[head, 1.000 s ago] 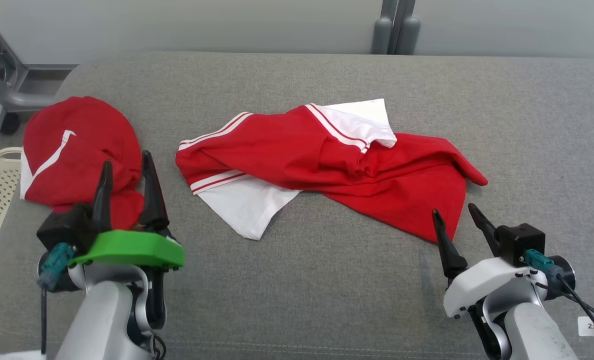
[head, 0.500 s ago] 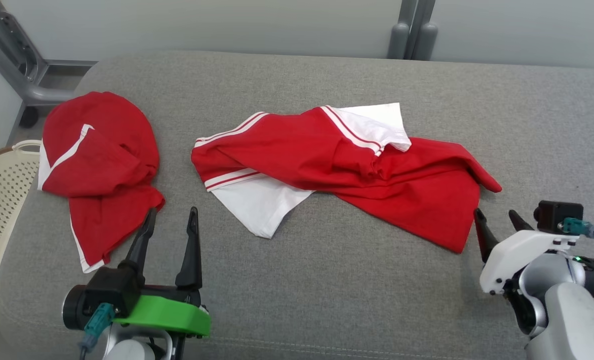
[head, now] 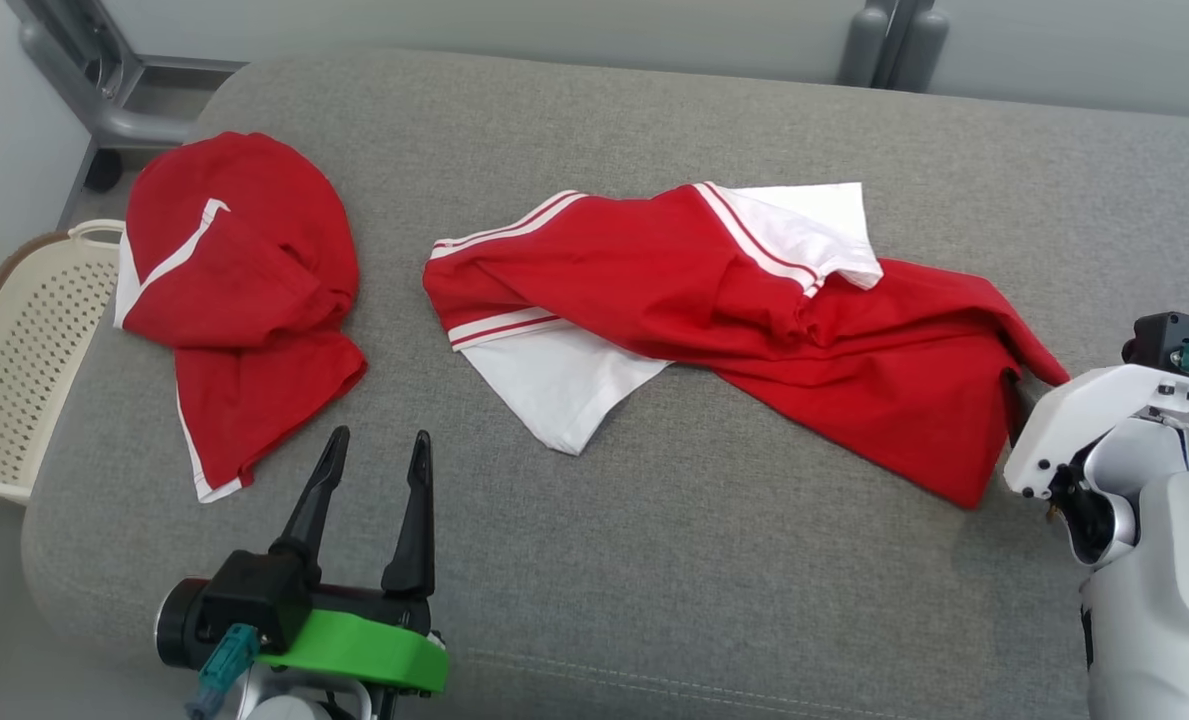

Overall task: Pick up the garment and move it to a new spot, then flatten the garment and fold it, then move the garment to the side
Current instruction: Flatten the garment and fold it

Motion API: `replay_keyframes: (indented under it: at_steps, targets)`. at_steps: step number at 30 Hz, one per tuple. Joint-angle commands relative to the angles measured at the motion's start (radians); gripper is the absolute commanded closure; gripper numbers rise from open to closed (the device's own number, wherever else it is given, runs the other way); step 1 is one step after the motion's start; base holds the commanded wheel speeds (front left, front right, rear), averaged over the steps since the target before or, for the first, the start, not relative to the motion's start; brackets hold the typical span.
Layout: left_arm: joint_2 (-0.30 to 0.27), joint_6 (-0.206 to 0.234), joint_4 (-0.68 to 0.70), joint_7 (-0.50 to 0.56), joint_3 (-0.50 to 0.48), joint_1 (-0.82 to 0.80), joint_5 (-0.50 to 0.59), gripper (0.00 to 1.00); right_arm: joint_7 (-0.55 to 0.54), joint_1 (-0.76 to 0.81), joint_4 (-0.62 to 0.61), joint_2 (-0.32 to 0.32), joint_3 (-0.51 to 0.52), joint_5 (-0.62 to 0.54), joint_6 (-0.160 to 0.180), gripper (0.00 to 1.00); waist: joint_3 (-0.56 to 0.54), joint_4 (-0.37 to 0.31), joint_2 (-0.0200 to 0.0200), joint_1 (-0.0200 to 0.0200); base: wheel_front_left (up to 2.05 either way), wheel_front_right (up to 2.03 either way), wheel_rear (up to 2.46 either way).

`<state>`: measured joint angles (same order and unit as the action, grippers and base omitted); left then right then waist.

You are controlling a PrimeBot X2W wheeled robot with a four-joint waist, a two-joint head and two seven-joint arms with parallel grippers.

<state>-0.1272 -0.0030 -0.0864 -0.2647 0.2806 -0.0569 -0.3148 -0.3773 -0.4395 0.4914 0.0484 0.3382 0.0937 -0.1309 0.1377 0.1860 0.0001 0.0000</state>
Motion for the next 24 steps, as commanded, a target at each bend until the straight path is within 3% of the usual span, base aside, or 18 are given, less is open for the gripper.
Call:
replay_keyframes:
  at_steps: [1, 5, 6, 7, 8, 9, 10, 17, 24]
  targets:
    - [0.003, -0.005, -0.004, 0.0, -0.004, -0.007, 0.007, 0.0, 0.0, -0.016, 0.013, 0.003, 0.006, -0.006, 0.0, 0.0, 0.017, 0.017, -0.0001, 0.0, 0.0, 0.0, 0.0]
    - [0.011, -0.017, -0.019, 0.0, -0.002, -0.015, 0.012, 0.0, -0.008, -0.057, 0.072, 0.004, 0.024, -0.016, 0.0, 0.0, 0.033, 0.035, -0.0001, 0.0, 0.0, 0.0, 0.0]
    - [0.014, -0.018, -0.021, 0.0, -0.004, -0.018, 0.012, 0.0, -0.009, -0.066, 0.084, 0.004, 0.025, -0.025, 0.0, 0.1, 0.037, 0.039, -0.0001, 0.0, 0.0, 0.0, 0.0]
    - [0.016, -0.021, -0.022, 0.0, -0.004, -0.018, 0.014, 0.0, -0.01, -0.074, 0.097, 0.004, 0.028, -0.029, 0.0, 0.3, 0.04, 0.043, -0.0001, 0.0, 0.0, 0.0, 0.0]
    - [0.018, -0.022, -0.023, 0.0, -0.005, -0.019, 0.016, 0.0, -0.004, -0.083, 0.103, 0.004, 0.029, -0.037, 0.0, 0.61, 0.044, 0.046, -0.0001, 0.0, 0.0, 0.0, 0.0]
    - [0.02, -0.024, -0.026, 0.0, -0.007, -0.019, 0.017, 0.0, 0.006, -0.093, 0.107, 0.004, 0.036, -0.046, 0.0, 0.71, 0.046, 0.05, -0.0001, 0.0, 0.0, 0.0, 0.0]
    - [0.022, -0.027, -0.028, 0.0, -0.007, -0.019, 0.019, 0.0, 0.014, -0.101, 0.109, 0.004, 0.039, -0.057, 0.0, 1.0, 0.048, 0.053, -0.0001, 0.0, 0.0, 0.0, 0.0]
    - [0.031, -0.04, -0.038, 0.0, -0.009, -0.021, 0.03, 0.0, 0.032, -0.141, 0.06, 0.004, 0.077, -0.124, 0.0, 1.0, 0.049, 0.075, -0.0001, 0.0, 0.0, 0.0, 0.0]
    - [0.039, -0.049, -0.045, 0.0, -0.011, -0.027, 0.037, 0.0, 0.005, -0.202, -0.029, 0.006, 0.135, -0.266, 0.0, 1.0, 0.059, 0.101, -0.0001, 0.0, 0.0, 0.0, 0.0]
